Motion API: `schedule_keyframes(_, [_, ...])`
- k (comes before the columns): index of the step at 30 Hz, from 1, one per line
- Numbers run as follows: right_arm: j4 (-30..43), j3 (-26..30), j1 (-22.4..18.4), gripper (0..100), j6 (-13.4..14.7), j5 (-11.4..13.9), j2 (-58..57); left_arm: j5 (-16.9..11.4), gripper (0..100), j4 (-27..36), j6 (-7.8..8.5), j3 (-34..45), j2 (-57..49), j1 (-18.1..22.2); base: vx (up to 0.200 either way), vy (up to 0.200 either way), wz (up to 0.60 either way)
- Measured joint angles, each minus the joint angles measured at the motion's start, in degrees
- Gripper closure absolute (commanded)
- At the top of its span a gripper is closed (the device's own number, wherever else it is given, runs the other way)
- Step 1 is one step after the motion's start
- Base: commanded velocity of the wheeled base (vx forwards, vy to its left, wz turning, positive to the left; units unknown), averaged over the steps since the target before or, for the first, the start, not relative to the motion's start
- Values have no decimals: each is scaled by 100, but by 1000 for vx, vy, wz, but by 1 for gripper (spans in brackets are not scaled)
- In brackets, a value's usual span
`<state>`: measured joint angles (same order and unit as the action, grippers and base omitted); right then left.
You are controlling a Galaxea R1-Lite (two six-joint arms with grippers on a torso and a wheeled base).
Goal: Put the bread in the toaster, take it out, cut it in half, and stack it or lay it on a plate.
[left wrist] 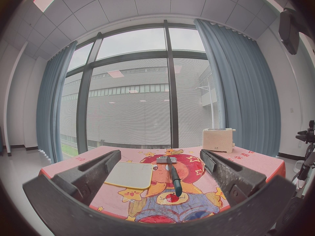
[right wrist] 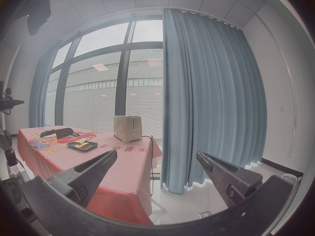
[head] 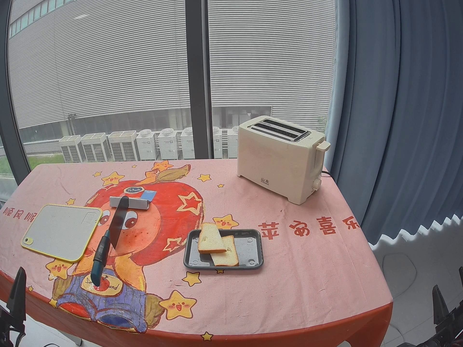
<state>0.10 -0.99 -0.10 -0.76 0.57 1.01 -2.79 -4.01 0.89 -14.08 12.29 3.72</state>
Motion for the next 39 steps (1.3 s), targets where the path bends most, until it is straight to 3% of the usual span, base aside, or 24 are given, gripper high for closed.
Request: schedule_keyframes(39, [0, -2, 0, 0, -2, 2, 0, -65, 0, 18, 0, 336, -411, -13, 0, 0, 0])
